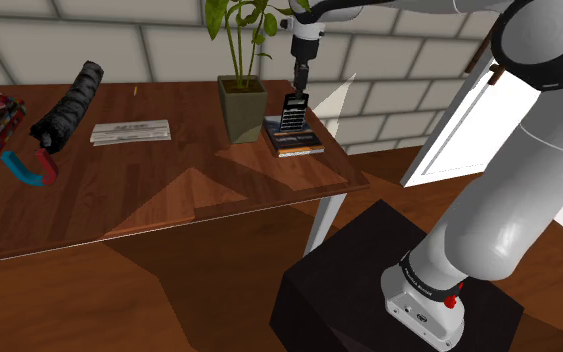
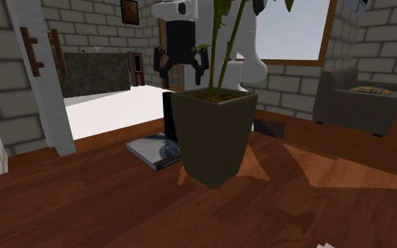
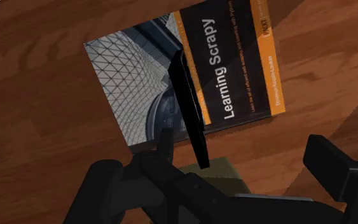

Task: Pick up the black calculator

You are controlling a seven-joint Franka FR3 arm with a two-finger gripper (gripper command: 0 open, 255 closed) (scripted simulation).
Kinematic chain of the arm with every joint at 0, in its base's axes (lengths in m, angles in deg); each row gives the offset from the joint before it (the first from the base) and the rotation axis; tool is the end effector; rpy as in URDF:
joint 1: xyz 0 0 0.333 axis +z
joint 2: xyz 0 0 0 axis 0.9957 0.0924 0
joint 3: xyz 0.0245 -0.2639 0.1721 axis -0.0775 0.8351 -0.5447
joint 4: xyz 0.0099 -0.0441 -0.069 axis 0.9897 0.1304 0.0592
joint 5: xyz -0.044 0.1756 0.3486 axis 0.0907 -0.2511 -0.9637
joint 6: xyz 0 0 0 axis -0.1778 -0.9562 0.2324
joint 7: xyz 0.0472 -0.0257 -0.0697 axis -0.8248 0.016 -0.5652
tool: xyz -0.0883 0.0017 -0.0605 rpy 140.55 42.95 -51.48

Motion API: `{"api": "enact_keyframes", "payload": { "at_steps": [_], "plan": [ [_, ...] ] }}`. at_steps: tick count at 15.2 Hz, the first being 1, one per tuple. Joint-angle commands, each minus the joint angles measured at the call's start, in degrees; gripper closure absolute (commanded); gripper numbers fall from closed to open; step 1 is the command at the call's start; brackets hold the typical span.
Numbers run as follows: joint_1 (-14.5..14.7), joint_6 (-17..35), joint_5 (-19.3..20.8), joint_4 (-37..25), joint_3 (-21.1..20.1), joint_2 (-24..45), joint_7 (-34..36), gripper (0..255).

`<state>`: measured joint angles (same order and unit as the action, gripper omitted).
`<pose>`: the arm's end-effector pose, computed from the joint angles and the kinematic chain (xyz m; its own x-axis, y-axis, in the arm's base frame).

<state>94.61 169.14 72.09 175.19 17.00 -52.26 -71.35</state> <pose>0.5845 -0.0260 0.4944 0.6424 0.7663 -0.0071 0.7662 -0.6424 -0.0131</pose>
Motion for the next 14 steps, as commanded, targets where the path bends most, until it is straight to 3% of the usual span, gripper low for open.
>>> {"api": "enact_keyframes", "payload": {
  "at_steps": [1, 3, 12, 13, 14],
  "plan": [
    [0.07, 0.21, -1.05, -4.35, -0.49, 4.13, -4.11, 0],
    [0.06, 0.1, -1.61, -7.2, -0.99, 6.62, -6.35, 0],
    [0.05, 5.62, -1.91, -2.67, -1.11, 7.63, -6.59, 0],
    [0.06, 5.67, -1.9, -2.6, -1.12, 7.61, -6.56, 255],
    [0.04, 5.64, -1.91, -2.64, -1.11, 7.62, -6.6, 255]
  ]
}}
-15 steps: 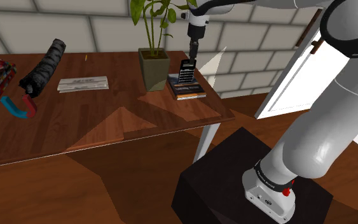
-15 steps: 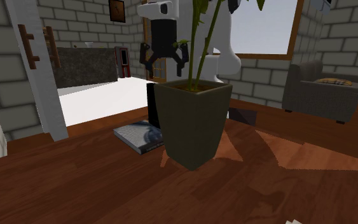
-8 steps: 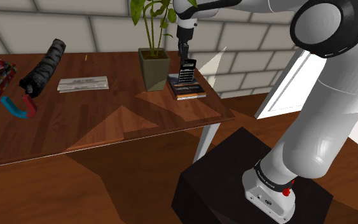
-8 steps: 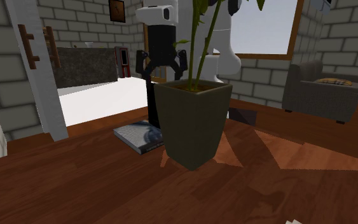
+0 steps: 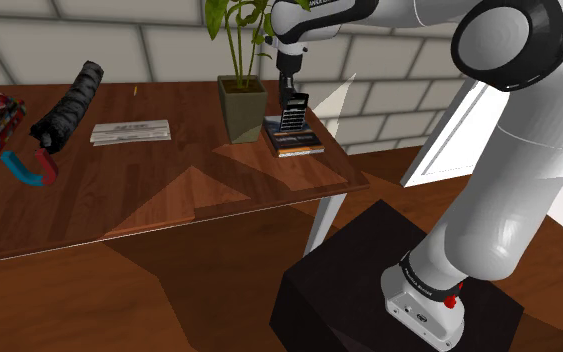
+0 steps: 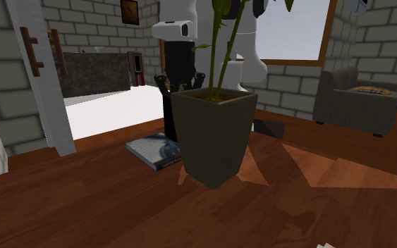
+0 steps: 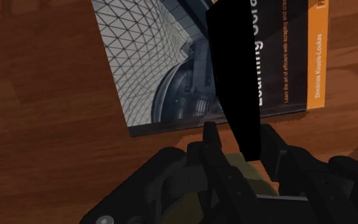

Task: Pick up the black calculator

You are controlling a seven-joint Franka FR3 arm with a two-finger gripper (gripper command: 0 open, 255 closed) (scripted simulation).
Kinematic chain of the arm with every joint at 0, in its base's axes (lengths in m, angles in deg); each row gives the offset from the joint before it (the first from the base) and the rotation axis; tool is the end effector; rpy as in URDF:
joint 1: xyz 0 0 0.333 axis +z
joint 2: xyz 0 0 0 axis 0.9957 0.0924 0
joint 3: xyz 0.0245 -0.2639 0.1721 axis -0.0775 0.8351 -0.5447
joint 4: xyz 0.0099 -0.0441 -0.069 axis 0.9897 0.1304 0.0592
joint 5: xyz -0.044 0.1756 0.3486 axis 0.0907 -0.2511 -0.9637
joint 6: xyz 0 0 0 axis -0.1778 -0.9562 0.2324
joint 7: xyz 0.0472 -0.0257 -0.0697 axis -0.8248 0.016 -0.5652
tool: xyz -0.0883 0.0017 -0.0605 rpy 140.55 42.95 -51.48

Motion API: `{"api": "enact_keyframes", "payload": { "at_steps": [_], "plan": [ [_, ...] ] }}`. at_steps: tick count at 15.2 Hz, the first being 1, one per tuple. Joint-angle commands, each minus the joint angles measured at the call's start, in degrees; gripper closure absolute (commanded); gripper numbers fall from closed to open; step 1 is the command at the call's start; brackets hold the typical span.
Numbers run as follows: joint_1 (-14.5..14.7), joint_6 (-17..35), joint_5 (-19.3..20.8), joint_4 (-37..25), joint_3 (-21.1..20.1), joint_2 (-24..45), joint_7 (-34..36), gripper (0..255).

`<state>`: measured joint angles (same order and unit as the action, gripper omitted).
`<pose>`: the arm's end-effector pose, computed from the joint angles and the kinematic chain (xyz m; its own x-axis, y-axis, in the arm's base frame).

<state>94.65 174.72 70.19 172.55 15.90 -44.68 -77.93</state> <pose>0.6209 -0.0092 0.4463 0.5426 0.8400 0.0054 0.8400 -0.5426 -0.0042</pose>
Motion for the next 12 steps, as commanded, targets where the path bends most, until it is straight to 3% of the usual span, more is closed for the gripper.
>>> {"api": "enact_keyframes", "payload": {
  "at_steps": [1, 8, 12],
  "plan": [
    [0.0, 0.07, 0.0, 0.05, 0.0, 0.01, -0.01, 255],
    [0.0, 0.03, -0.01, -0.03, -0.01, 0.05, 0.0, 255],
    [0.01, -2.85, 0.18, -2.29, 0.05, -0.59, 0.14, 255]
  ]
}}
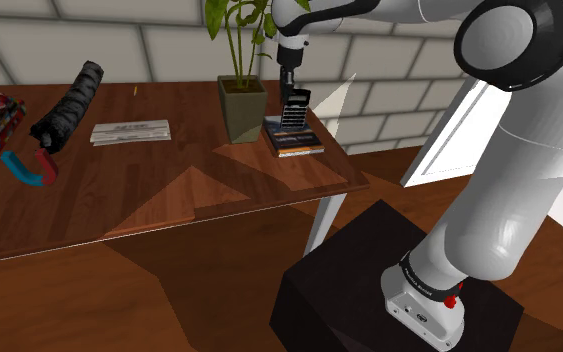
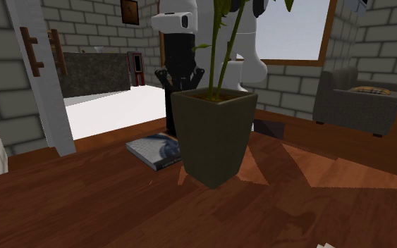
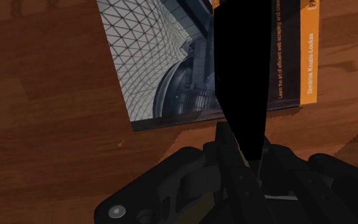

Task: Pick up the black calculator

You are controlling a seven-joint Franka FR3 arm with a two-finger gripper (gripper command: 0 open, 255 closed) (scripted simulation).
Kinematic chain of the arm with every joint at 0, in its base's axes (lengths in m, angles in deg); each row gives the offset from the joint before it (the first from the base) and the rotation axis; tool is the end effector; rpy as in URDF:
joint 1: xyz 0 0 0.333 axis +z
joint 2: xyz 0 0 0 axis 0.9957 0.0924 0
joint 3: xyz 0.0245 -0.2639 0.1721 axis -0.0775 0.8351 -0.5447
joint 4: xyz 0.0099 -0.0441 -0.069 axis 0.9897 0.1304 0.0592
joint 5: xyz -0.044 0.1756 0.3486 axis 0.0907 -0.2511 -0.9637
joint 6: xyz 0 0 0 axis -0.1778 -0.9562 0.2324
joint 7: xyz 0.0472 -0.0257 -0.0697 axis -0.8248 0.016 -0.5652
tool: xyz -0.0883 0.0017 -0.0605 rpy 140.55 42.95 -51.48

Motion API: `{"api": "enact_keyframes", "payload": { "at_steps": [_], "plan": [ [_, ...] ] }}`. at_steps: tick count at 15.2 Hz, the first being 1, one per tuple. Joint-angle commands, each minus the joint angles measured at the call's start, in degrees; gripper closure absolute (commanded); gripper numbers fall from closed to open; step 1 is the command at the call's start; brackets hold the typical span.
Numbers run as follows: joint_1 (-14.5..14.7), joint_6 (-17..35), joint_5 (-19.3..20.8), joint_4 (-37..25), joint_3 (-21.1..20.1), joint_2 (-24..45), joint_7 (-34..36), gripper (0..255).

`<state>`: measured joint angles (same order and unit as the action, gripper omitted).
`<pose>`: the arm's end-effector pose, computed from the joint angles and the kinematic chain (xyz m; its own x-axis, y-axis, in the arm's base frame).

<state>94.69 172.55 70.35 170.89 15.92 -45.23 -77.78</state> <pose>0.6207 -0.0087 0.4626 0.5424 0.8401 0.0057 0.8401 -0.5424 -0.0038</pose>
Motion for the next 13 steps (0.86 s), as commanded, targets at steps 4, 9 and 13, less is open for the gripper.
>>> {"api": "enact_keyframes", "payload": {
  "at_steps": [4, 9, 13],
  "plan": [
    [-0.04, -3.62, 0.15, -3.18, 0.06, -0.44, 0.09, 255],
    [-0.09, -7.38, 0.24, -6.7, 0.11, -0.69, 0.19, 255],
    [-0.13, -9.04, 0.25, -8.35, 0.13, -0.7, 0.21, 255]
  ]
}}
